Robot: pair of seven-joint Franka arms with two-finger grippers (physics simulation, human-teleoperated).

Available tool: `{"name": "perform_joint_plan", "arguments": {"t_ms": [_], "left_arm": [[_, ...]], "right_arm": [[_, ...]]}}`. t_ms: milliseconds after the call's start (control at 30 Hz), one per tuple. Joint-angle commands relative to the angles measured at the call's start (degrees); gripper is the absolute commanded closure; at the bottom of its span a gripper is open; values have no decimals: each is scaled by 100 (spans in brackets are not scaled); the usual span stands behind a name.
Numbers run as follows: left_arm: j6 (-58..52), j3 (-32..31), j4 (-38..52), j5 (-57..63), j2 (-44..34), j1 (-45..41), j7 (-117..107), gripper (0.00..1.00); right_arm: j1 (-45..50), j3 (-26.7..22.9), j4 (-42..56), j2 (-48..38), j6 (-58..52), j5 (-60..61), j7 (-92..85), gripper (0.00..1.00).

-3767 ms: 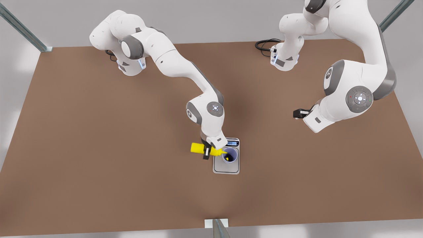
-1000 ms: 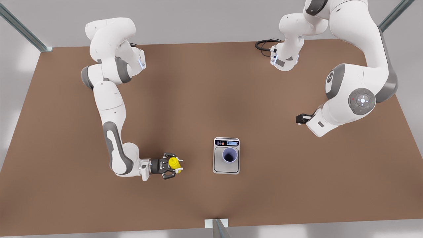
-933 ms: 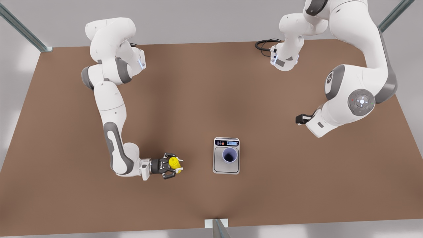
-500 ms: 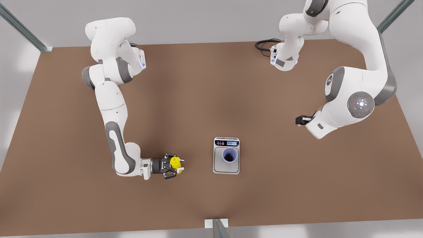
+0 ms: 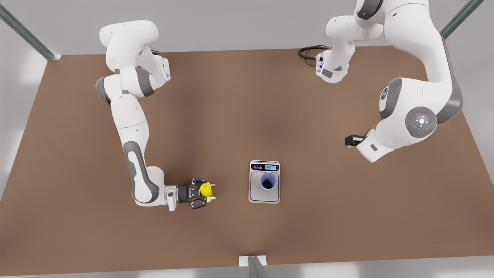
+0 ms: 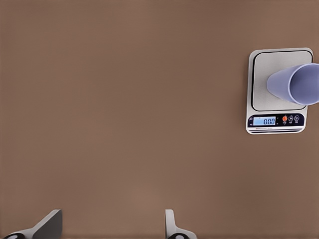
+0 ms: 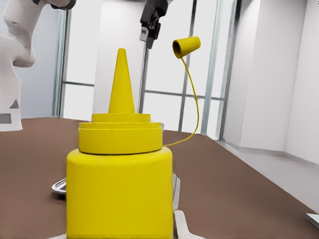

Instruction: Move cup to the weight, pick up sauce bottle, pour sauce

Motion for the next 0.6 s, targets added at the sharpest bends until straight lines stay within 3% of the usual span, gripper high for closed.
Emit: {"name": "perform_joint_plan", "arguments": {"t_ms": [0,567], "left_arm": [[0,-4,3,27,-7,-13,-8,0],[8,-4,3,36,-7,-13,0,0]], "right_arm": [[1,1,3,-8,-14,-30,630,0],[-342,1,3,36,-242,-82,551,0]]}}
